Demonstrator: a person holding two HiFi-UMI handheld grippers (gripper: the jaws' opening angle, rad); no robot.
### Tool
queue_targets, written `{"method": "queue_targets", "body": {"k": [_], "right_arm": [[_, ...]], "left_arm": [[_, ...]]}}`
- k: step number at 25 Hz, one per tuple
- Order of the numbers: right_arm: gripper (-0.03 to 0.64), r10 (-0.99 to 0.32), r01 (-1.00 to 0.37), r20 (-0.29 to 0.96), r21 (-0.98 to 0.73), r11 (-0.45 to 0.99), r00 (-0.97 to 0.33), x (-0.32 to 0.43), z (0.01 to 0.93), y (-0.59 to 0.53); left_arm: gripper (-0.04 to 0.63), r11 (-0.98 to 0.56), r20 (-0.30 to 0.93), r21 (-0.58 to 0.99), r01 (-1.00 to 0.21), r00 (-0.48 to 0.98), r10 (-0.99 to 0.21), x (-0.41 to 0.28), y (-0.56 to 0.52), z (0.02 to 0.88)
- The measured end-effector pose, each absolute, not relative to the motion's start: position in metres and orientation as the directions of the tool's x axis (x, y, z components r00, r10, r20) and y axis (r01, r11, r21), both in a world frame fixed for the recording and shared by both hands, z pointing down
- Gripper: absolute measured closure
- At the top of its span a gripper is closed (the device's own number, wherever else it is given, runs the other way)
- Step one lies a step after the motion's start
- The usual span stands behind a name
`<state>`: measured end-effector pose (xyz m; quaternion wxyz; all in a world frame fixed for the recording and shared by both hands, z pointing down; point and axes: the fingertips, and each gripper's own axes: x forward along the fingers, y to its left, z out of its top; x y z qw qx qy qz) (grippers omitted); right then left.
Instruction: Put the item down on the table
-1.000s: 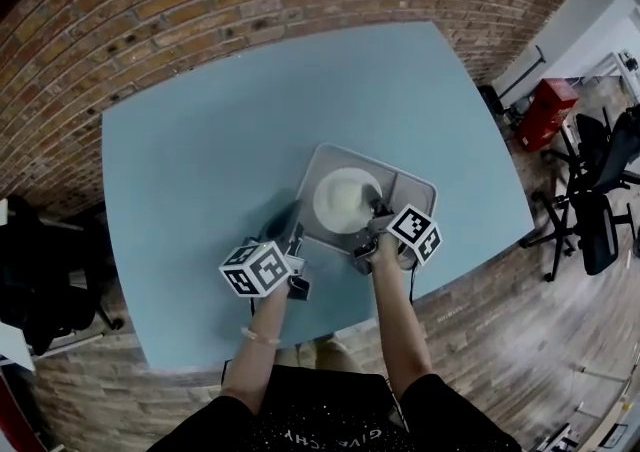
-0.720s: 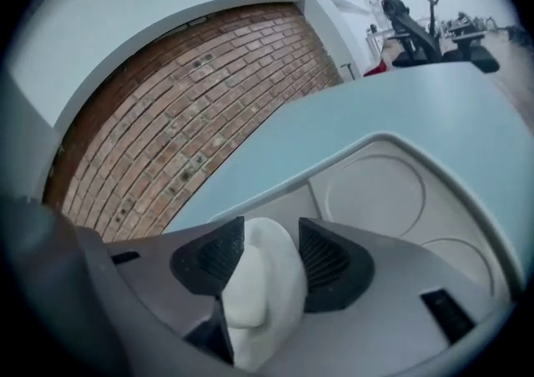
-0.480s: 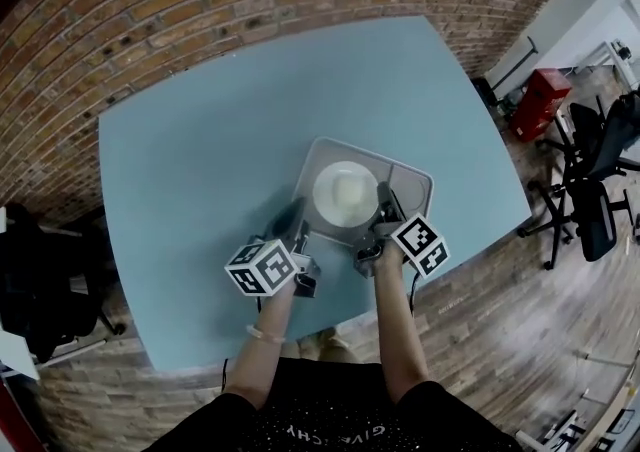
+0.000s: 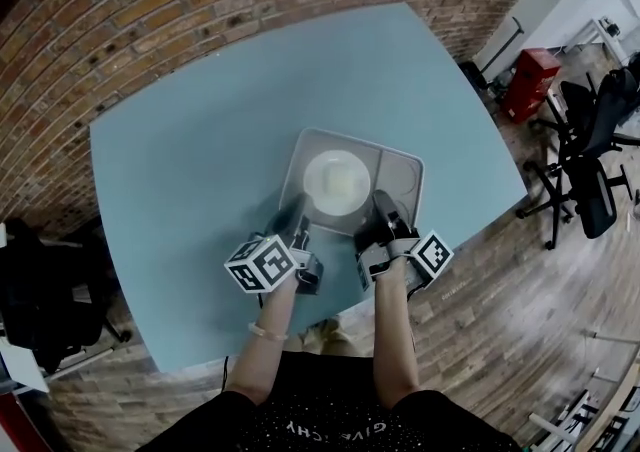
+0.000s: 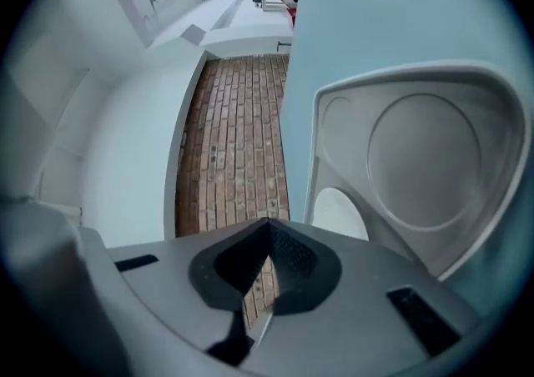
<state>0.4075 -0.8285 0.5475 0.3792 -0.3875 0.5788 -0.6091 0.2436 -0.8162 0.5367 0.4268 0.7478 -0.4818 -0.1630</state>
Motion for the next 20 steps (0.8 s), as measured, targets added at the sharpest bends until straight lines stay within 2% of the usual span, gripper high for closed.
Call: {"method": "queue_targets", "body": {"k": [3, 7, 12, 20], "right_arm": [[0.604, -0.903, -0.025, 0.053, -0.999, -0.047, -0.427, 0.409, 0.547, -0.825], [0.604, -0.904, 0.002, 0.053, -0.998, -0.059, -0.424, 0.412, 0.549, -0.822], [0.604, -0.884, -0.078, 0.113, -0.993, -0.087, -0.453, 0.409, 0.561, -0.822], [0.604, -0.874, -0.065, 0.124, -0.992, -0.106, -0.469, 0.407, 0.564, -0.817]], "left_arm": [[0.566, -0.164, 0.174, 0.798, -0.580, 0.482, -0.859, 0.245, -0.812, 0.538], [0.566, -0.160, 0.176, 0.804, -0.573, 0.486, -0.856, 0.246, -0.808, 0.540], [0.566, -0.148, 0.187, 0.809, -0.569, 0.488, -0.852, 0.247, -0.805, 0.546], [0.566, -0.148, 0.186, 0.813, -0.562, 0.493, -0.850, 0.250, -0.799, 0.546]]}}
